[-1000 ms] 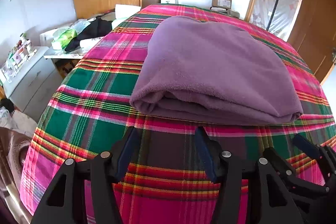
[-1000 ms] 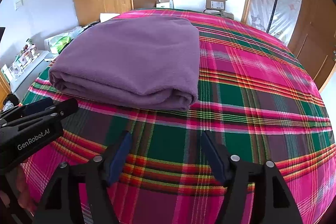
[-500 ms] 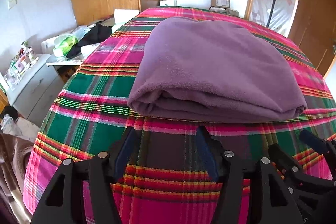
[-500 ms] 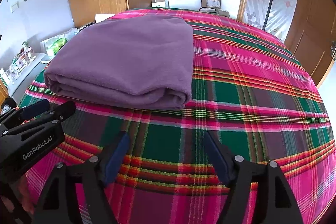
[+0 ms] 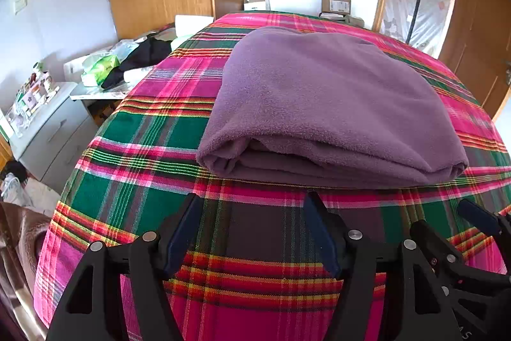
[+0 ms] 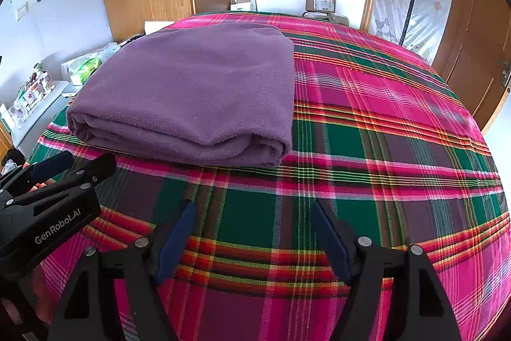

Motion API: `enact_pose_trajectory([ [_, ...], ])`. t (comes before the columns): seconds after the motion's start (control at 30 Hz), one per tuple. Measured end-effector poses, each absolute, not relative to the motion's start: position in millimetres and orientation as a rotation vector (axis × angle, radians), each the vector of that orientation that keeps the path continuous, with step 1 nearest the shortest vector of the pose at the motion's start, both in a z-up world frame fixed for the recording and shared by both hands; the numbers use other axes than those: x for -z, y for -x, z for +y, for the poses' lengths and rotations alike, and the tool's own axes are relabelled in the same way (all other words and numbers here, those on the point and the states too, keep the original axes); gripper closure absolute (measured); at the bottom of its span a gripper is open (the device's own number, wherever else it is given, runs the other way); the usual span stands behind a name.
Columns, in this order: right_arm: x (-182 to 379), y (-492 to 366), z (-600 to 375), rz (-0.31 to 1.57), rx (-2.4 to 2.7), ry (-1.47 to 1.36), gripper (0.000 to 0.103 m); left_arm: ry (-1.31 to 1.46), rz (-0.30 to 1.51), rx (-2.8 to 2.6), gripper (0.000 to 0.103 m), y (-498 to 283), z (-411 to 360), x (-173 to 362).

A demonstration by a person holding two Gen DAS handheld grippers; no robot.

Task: Fold clothes

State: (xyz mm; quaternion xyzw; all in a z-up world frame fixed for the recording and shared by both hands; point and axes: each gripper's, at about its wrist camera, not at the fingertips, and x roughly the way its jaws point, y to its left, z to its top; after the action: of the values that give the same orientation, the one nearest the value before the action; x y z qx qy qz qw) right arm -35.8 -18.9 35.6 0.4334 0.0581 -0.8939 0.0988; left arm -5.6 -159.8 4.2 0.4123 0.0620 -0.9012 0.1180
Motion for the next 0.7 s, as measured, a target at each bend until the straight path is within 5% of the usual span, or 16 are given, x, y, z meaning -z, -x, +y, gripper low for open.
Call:
enact_pose_trajectory([
  [0.7, -34.7, 39.3, -24.6, 0.168, 2.643, -1.295, 0.022, -1.216, 0.180, 2.643, 0.031, 6.0, -159.3, -3.4],
])
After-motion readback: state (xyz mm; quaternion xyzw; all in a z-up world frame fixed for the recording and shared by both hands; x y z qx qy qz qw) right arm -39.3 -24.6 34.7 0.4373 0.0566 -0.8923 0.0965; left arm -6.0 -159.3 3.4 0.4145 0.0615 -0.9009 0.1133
